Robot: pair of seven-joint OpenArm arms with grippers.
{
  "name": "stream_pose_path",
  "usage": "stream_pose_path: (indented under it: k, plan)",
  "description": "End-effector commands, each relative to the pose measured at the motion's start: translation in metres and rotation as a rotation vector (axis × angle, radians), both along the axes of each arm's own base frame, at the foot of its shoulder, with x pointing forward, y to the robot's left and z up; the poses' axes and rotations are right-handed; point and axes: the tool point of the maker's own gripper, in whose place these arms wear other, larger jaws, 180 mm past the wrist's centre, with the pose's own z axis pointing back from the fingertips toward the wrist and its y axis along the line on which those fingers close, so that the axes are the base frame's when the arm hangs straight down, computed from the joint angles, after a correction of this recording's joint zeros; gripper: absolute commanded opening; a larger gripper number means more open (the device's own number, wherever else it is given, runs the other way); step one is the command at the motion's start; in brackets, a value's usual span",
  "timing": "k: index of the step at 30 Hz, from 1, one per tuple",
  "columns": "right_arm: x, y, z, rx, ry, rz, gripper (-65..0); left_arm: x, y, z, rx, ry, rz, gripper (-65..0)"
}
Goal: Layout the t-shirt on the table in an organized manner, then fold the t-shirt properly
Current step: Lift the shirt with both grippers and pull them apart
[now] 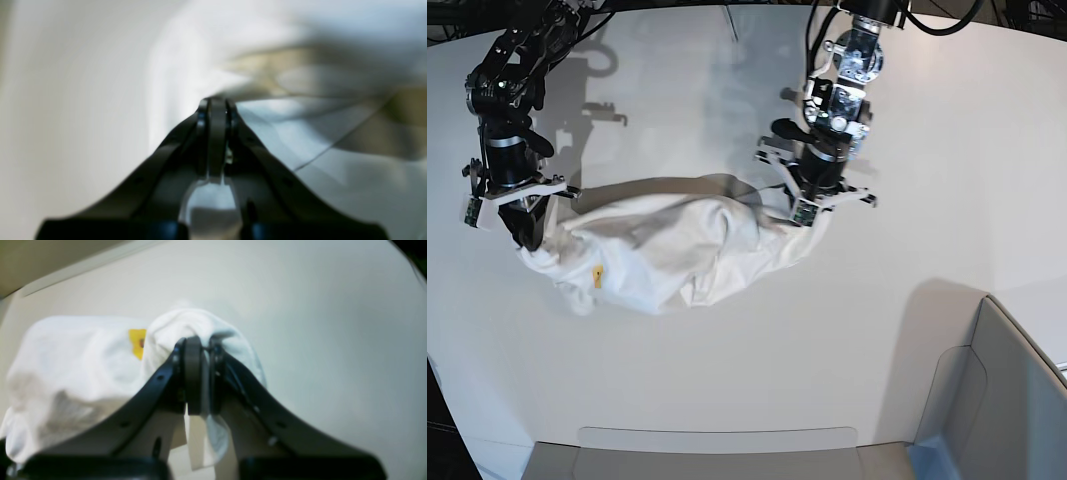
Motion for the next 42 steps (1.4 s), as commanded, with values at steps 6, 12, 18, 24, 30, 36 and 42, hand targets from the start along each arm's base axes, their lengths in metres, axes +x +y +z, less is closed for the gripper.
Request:
stream_pose_path:
  k: [6,12,18,24,30,36,42]
  plan:
    - [0.026,0.038,0.043,-0.061,-0.147,0.17,-65.0,0.046,0.065,0.068,0.001,-0.199,0.176,-65.0]
    - [0.049,0.069,0.079,-0.114,-0.245,0.289,-65.0,0.072,0.128,0.127,0.003,-0.351,0.34,-65.0]
    - [0.064,0.071,0.113,-0.136,-0.337,0.294,-65.0,0.074,0.169,0.187,0.011,-0.502,0.444,-65.0]
    - [0.058,0.074,0.096,-0.125,-0.289,0.302,-65.0,0.058,0.138,0.142,0.04,-0.365,0.245,-64.9]
    - [0.051,0.07,0.05,-0.09,-0.168,0.303,-65.0,-0.002,0.09,0.091,0.023,-0.205,0.052,-49.0]
    - [0.048,0.072,0.037,-0.08,-0.133,0.309,-65.0,-0.03,0.078,0.078,0.038,-0.141,-0.013,-41.4]
    - [0.047,0.072,0.036,-0.076,-0.131,0.309,-65.0,-0.038,0.075,0.066,0.089,-0.066,-0.129,-34.1]
